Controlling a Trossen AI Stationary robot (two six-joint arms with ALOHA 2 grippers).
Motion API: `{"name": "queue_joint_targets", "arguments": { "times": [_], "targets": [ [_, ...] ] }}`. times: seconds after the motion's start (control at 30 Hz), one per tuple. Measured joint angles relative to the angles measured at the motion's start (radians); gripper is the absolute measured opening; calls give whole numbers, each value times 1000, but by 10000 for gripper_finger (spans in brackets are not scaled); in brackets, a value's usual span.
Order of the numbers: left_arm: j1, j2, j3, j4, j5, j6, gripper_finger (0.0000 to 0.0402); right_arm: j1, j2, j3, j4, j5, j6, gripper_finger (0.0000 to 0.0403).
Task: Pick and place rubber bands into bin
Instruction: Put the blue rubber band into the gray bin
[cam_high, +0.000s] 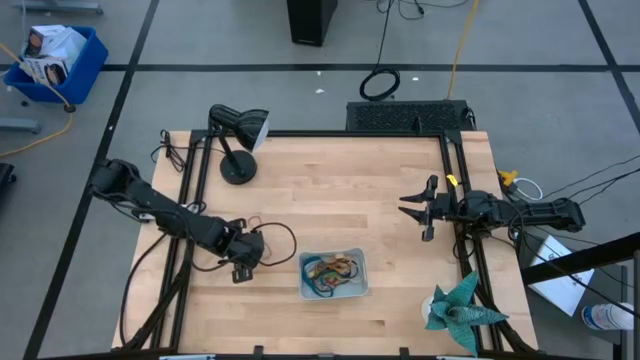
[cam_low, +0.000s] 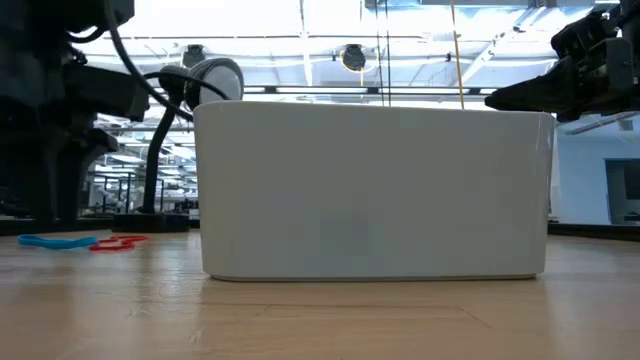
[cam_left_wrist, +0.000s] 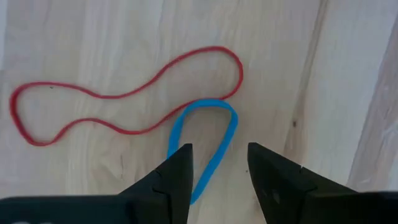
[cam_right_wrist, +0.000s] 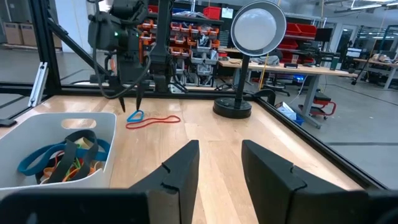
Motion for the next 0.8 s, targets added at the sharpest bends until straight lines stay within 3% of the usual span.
{"name": "queue_joint_targets", "arguments": {
  "times": [0.8],
  "targets": [
    [-21,33,-136,210,-35,5,159,0,0,0,-12,0,-18,116]
  ]
}}
